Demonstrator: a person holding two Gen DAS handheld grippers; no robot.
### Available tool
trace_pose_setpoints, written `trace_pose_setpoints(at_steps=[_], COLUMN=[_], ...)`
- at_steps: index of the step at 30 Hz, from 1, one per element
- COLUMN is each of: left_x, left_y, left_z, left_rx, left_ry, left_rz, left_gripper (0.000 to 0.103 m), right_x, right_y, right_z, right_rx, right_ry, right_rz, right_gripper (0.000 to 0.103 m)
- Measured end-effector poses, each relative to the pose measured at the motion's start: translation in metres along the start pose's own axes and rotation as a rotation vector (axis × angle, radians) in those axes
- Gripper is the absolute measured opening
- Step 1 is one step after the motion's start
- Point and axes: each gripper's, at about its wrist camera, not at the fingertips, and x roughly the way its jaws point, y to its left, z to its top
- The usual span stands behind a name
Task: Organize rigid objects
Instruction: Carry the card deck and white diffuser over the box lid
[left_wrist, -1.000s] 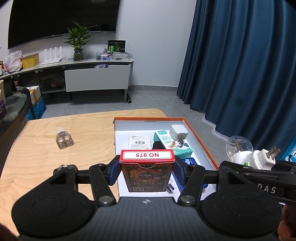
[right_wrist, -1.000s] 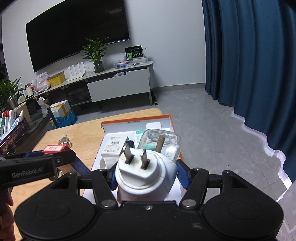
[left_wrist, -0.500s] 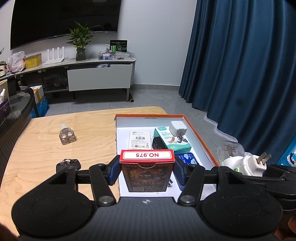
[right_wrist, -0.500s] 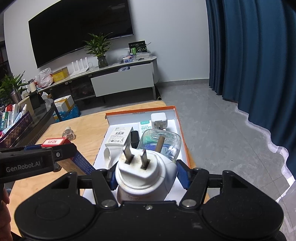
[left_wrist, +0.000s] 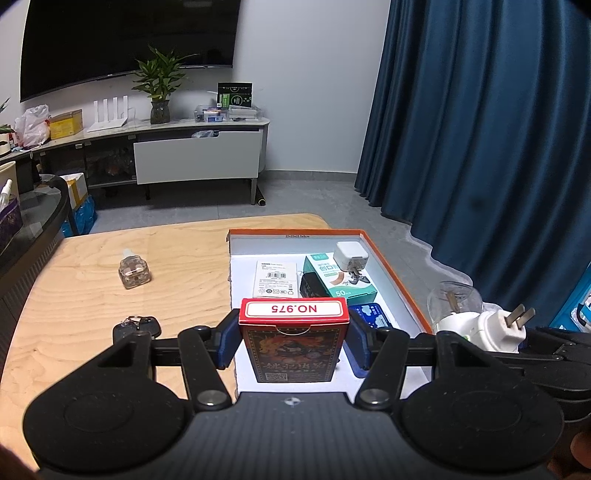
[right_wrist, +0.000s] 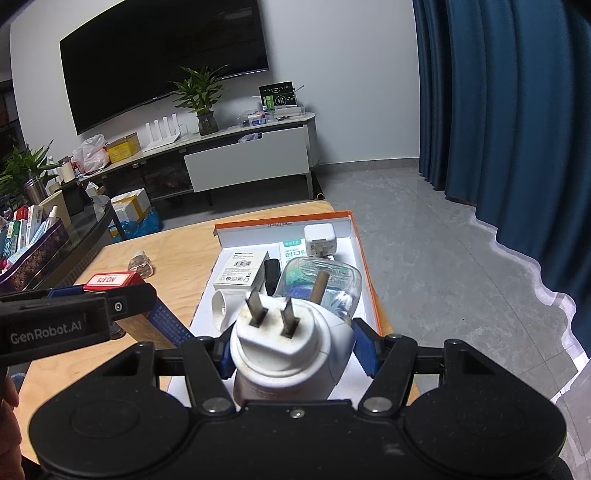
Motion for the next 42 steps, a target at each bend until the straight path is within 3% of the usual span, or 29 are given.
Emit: trace_pose_setpoints(at_steps=[42], left_x=[0.007], left_y=[0.008], left_z=[-0.003], left_rx=[-0.022], left_ry=[0.040], left_rz=[0.006], left_gripper=[0.059], right_x=[0.021], right_y=[0.006], right_z=[0.000], right_rx=[-0.057], right_ry=[0.063], right_rz=[-0.021], right_gripper=[0.073])
